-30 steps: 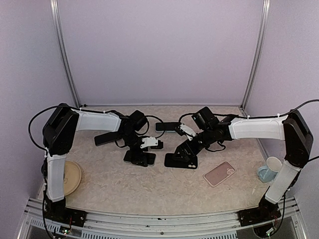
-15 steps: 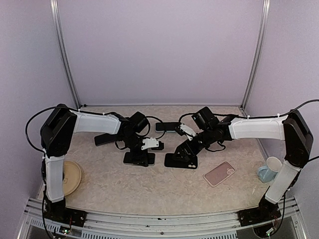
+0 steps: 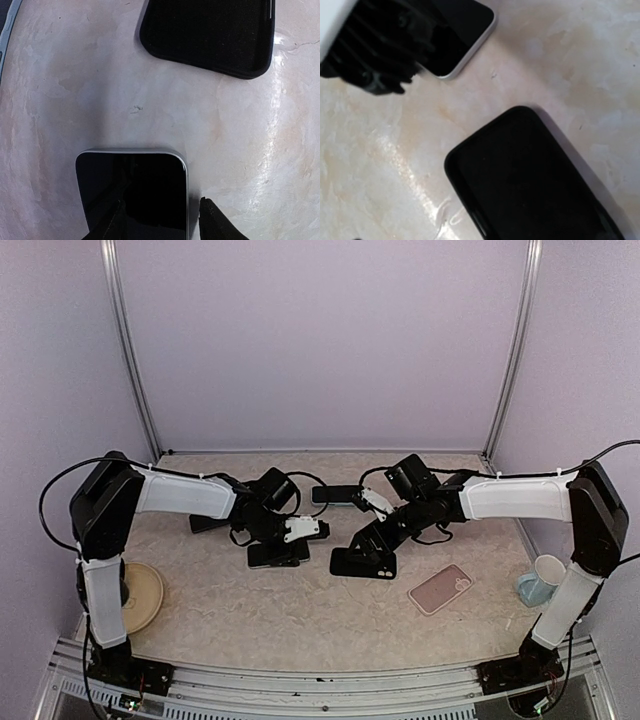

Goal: Put the phone into the phone case
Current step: Pick up the phone from the center of the board.

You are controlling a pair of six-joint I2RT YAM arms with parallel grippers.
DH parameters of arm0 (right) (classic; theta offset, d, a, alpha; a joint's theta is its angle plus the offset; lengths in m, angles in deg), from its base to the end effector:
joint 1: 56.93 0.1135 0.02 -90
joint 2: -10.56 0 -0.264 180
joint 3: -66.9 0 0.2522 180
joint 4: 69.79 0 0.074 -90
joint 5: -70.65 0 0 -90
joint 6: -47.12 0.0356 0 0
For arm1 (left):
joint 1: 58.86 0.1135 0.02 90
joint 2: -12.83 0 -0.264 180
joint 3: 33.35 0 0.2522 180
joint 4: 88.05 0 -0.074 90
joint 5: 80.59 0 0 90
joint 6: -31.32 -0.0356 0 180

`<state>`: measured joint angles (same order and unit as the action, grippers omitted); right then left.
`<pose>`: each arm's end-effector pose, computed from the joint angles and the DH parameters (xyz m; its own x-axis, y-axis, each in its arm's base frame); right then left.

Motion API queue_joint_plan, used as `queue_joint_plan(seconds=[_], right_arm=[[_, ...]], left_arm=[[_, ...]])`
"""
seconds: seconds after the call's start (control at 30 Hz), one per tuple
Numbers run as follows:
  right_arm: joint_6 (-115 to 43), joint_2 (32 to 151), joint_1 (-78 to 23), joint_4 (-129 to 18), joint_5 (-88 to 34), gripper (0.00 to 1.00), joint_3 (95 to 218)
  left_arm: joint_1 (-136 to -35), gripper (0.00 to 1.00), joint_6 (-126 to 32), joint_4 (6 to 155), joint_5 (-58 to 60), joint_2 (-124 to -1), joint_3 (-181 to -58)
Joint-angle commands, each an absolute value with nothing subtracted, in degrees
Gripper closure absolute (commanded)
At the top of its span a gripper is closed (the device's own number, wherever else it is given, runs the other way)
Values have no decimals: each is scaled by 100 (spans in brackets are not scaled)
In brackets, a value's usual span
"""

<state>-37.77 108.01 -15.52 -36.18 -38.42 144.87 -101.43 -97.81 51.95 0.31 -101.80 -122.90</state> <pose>0.2598 0.2446 0.2051 -0.6661 -0.4752 -0.5749 -0.7158 0.6239 0.3137 0.2940 -0.2777 0.1476 -0.0656 0.9064 -0.4174 0.9777 0.1419 0.1546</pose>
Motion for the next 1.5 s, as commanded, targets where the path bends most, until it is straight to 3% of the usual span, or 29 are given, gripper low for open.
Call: queue_joint_plan(seconds=[0.0,0.17,0.47,1.07,1.47], right_arm=[[-3634,10698,-1599,-3665,-3869,0,14523],[-3620,10680,-1606,-3672,-3880,0,14487],[-3633,10653,-1613,-3656,-3896,0,14495],[-3675,10670,-1609,-3658,-3837,0,14444],[-3698,10689,-1613,-3629,-3826,0,14429]], left_arm=[[-10192,49,-9484,5363,203,-10017,-12181],[-10193,30,-9425,5248,399,-10212,-12302],[-9956,15,-9694,5357,107,-9931,-12388],[-9628,9,-10385,4181,-906,-10521,-12948],[-9671,8,-10223,4576,-352,-10717,-12826]])
